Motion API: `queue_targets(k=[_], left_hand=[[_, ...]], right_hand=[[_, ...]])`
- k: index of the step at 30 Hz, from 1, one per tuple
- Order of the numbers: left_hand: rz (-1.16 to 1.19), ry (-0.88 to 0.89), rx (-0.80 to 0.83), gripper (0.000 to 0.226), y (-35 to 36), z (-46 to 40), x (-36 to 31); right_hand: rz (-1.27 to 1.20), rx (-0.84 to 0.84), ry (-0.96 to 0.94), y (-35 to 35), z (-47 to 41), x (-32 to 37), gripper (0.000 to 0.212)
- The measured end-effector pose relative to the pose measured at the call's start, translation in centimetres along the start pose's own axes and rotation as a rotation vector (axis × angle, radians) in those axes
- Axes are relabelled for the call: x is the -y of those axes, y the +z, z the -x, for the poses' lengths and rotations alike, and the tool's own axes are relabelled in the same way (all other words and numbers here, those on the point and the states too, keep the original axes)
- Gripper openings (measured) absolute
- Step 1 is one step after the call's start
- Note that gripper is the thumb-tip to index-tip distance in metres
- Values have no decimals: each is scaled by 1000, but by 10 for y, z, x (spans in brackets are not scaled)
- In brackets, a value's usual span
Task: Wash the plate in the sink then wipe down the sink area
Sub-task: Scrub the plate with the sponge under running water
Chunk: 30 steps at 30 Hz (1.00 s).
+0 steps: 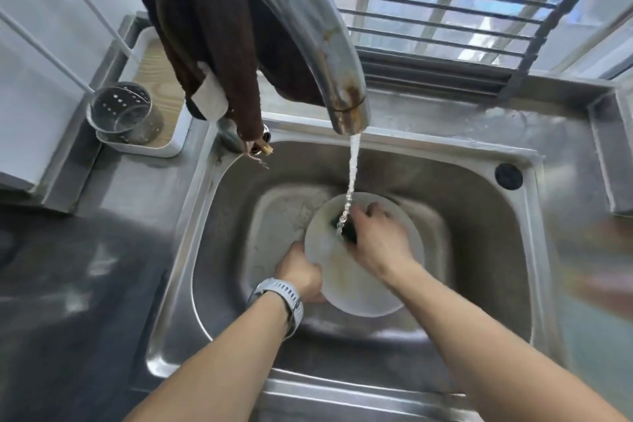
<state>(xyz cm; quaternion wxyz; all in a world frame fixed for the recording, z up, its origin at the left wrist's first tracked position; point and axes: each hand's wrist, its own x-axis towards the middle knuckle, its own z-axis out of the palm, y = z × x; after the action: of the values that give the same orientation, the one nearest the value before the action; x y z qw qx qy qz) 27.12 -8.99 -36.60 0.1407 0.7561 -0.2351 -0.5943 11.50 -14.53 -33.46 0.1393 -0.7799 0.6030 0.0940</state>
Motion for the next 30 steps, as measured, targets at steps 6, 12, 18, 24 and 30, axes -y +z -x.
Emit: queue_targets(k=[6,12,18,24,30], left_hand=[[-46,-7,-19,57,4,-2,5],[-25,-29,-48,32,9,-50,34],[-10,-30,-38,31,11,-27,24],[83,-59,49,37,5,6,-3],[105,-53,58,38,4,11,-7]], right_hand=[[-19,97,-27,4,70,4,59],[-62,25,73,-1,6,-14,52],[-41,95,-59,4,45,23,49],[4,-2,114,-4,23,-23,45],[-111,48,-104,6,31,26,41]])
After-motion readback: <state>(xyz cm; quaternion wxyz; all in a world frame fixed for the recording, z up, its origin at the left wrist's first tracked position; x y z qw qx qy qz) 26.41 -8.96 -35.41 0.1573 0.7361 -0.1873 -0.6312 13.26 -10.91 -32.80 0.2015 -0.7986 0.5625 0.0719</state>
